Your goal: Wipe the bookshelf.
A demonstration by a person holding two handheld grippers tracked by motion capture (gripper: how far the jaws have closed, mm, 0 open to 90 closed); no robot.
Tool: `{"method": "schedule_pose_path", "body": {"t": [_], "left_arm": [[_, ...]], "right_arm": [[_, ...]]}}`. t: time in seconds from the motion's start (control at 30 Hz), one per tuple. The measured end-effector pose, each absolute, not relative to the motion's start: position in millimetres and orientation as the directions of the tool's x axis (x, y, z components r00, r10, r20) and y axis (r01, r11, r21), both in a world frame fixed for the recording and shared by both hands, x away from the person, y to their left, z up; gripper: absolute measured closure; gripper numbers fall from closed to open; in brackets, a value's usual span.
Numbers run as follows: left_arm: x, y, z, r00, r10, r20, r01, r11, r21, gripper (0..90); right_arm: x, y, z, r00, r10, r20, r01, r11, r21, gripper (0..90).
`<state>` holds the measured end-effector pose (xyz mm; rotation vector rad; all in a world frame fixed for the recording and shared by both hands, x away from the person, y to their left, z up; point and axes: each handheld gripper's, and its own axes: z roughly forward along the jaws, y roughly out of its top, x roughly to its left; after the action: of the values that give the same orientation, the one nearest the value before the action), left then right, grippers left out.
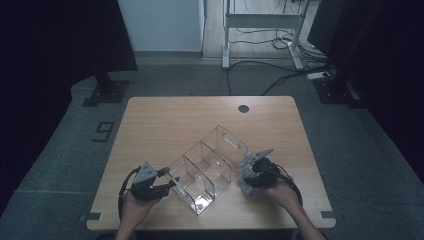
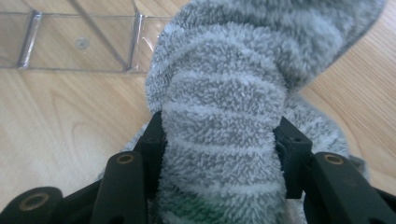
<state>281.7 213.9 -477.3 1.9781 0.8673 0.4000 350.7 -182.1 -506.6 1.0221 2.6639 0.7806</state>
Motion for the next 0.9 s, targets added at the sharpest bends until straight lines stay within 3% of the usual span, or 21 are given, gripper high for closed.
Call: {"method": "schedule_pose_path", "body": {"t": [0.4, 0.9], "left_arm": [[282, 214, -478, 0.701, 0.711, -0.062, 0.417, -0.337, 0.844, 44.2], [282, 214, -477, 0.701, 0.71, -0.063, 0.417, -0.338, 0.844, 44.1]], "right_arm": [[321, -207, -483, -0.748, 0.662, 0.054, 0.554, 0.577, 0.601, 49.3], [306, -183, -426, -0.808, 0.589, 0.032, 0.452, 0.583, 0.676, 49.3]]}}
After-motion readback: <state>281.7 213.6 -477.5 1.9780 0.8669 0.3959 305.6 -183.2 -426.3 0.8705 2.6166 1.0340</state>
